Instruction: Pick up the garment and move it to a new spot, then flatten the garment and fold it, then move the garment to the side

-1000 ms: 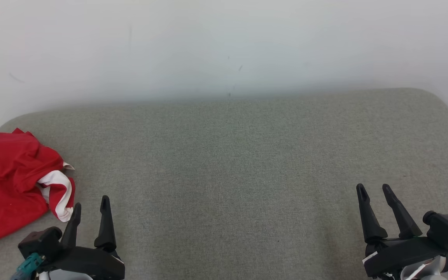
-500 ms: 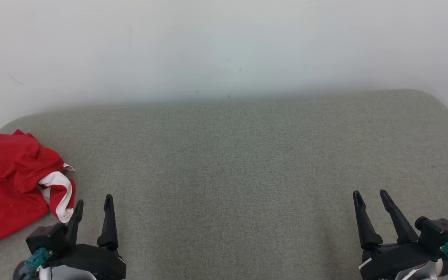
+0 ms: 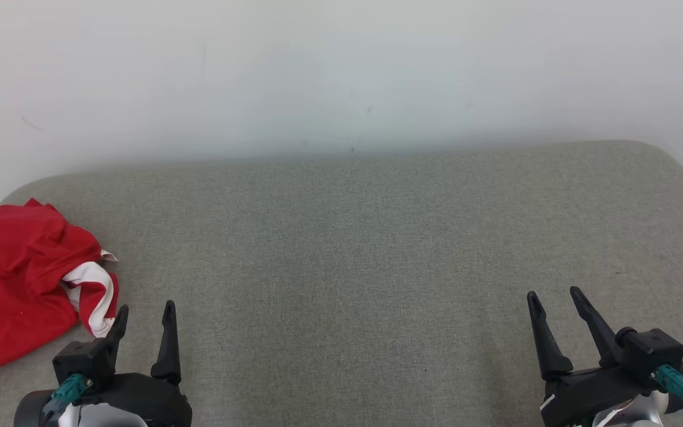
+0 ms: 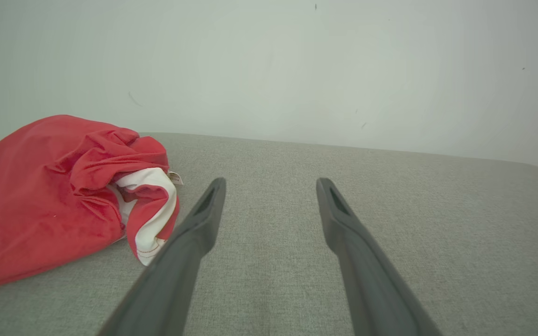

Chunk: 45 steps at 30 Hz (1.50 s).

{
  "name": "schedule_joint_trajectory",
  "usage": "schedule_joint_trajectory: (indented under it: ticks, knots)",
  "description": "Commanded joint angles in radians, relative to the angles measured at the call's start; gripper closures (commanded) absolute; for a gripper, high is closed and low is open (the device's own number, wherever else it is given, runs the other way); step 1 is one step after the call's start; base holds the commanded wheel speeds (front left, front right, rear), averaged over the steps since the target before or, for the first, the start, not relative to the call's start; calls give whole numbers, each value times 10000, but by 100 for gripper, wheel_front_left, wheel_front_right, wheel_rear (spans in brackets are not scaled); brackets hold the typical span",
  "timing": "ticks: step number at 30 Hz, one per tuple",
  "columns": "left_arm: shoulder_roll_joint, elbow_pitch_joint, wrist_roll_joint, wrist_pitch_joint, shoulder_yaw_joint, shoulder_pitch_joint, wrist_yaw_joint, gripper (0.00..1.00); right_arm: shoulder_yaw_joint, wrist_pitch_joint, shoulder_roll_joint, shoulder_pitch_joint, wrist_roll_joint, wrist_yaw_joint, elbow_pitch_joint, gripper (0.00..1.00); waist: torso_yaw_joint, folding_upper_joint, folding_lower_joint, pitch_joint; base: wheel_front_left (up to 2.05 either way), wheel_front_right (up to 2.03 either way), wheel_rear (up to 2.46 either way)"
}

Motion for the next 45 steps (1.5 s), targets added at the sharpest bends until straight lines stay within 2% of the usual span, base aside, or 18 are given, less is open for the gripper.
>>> schedule_joint_trajectory:
  ticks: [1,15,24,39,42,45]
  knots:
    - [85,-38,249,18,-40,-92,47,0,17,-68,-21,-119,-260,0,-71,0,-7,0,0,-10,0,0,0]
    - [43,86,864,-122,-34,57,405,0,45,-251,116,-99,-574,0,-203,0,5,0,0,-77,0,0,0]
    - [67,189,1231,-265,-156,33,470,0,121,-375,149,-135,-875,0,-82,0,65,0,0,-110,0,0,0]
    - [87,244,891,-200,-158,-15,522,0,-31,-356,175,-31,-698,0,13,0,17,0,0,-81,0,0,0]
    - [93,254,846,-191,-173,-80,539,0,-6,-345,174,-25,-682,0,-22,0,158,0,0,-40,0,0,0]
    - [46,241,782,-209,-186,-183,569,0,204,-320,154,-19,-684,0,-125,0,582,0,0,-4,0,0,0]
